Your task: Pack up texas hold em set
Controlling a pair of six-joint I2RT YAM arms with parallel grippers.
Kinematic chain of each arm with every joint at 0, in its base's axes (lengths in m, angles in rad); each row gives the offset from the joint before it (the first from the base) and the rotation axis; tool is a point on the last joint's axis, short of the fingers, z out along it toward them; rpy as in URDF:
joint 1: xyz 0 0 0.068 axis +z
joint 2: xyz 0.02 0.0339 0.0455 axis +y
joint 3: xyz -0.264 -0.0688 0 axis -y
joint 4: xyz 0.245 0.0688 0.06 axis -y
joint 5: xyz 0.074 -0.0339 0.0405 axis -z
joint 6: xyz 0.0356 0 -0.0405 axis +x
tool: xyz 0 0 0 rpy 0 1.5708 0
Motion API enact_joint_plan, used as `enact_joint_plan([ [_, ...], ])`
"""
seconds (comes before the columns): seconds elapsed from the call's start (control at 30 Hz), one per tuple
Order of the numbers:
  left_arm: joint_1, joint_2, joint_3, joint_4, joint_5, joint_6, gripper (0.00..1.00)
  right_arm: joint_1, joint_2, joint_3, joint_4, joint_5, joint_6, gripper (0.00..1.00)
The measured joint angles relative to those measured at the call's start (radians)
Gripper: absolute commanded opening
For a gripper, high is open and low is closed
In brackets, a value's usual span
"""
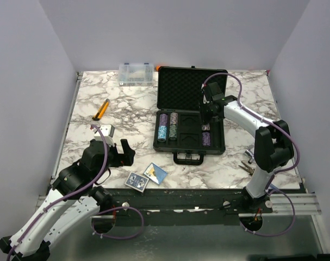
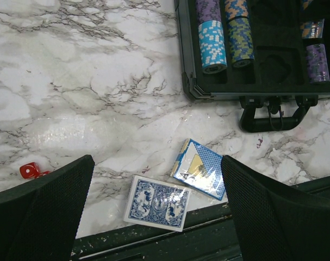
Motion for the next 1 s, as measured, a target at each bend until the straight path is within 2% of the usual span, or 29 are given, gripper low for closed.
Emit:
enact_joint_plan([
  [0.8, 0.0, 0.004, 0.0, 0.001, 0.0, 0.0, 0.98, 0.0, 0.055, 0.045, -0.043, 0.064, 0.121, 0.01],
  [0.83, 0.0, 0.004, 0.0, 0.001, 0.0, 0.0, 0.98, 0.0, 0.056, 0.048, -0.047, 0.066, 0.124, 0.03],
  [1.0, 0.0, 0.004, 0.0, 0.001, 0.0, 0.0, 0.98, 0.0, 0.068, 0.068, -0.068, 0.069, 0.132, 0.26],
])
